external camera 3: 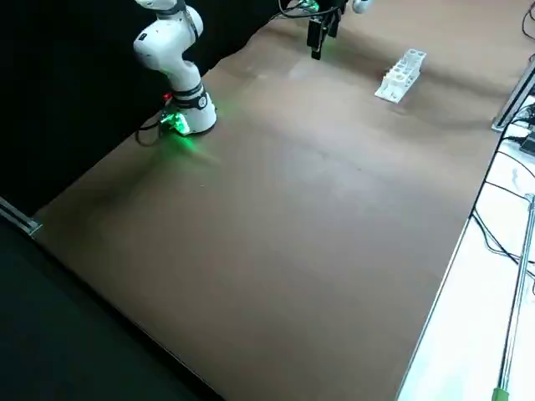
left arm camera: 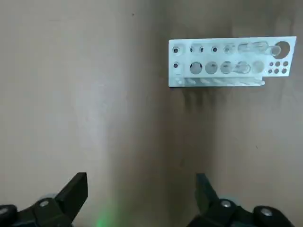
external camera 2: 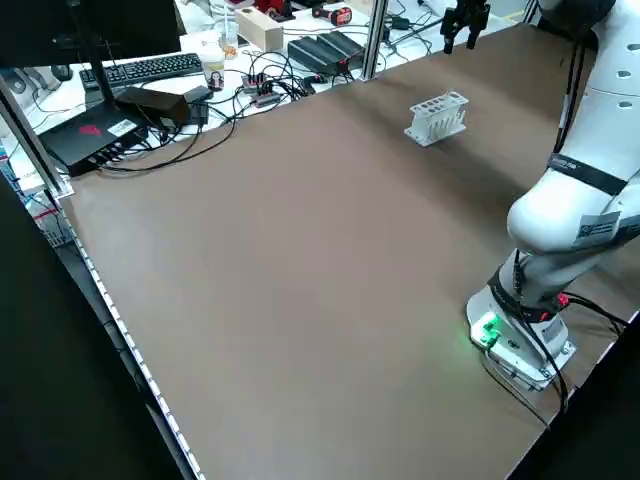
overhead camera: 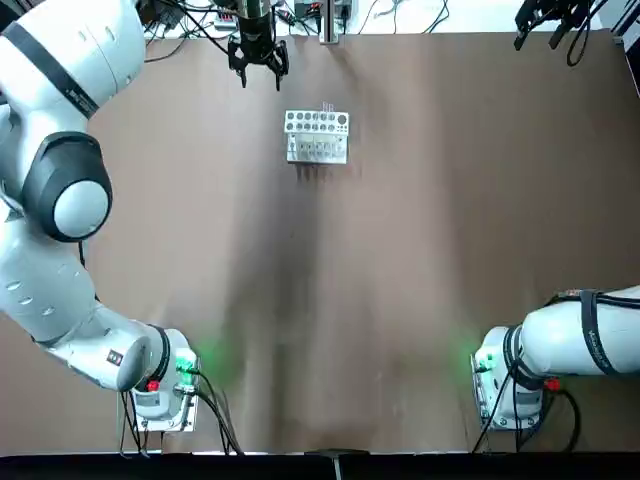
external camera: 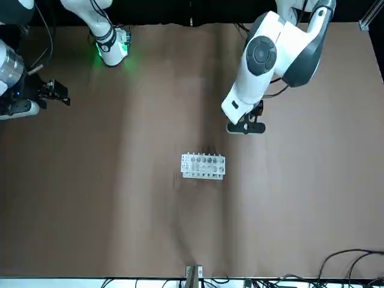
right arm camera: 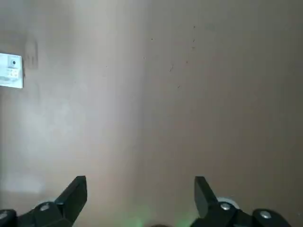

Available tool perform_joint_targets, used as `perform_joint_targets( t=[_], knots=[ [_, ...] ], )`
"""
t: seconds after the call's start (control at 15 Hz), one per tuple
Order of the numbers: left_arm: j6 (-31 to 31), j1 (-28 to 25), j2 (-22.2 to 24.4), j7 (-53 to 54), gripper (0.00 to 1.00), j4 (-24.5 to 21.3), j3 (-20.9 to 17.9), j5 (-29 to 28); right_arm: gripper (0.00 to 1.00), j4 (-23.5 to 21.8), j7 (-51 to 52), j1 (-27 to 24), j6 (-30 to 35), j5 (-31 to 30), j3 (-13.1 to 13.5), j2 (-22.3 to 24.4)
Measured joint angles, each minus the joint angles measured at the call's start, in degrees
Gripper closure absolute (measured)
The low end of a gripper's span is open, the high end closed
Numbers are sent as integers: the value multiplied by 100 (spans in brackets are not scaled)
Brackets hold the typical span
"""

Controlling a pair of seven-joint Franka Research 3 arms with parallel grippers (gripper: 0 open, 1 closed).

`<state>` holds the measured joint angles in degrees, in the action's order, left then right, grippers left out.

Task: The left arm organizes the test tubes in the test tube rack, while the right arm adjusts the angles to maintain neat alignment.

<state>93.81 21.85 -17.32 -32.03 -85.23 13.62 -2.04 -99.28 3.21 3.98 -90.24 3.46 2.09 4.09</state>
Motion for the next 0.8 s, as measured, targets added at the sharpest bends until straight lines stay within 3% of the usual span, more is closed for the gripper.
perform_joint_targets(
  t=[0.33, 0.53, 0.8],
  knots=[
    [560, 243, -294, -395, 0, 9, -9, 0, 0, 0, 0, 0, 0, 0, 0, 0],
    [1237, 555, -639, -779, 0, 10, -73, 0, 0, 0, 0, 0, 0, 0, 0, 0],
    [2103, 1314, -1190, -1167, 0, 80, -679, -1, 0, 0, 0, 0, 0, 0, 0, 0]
  ],
)
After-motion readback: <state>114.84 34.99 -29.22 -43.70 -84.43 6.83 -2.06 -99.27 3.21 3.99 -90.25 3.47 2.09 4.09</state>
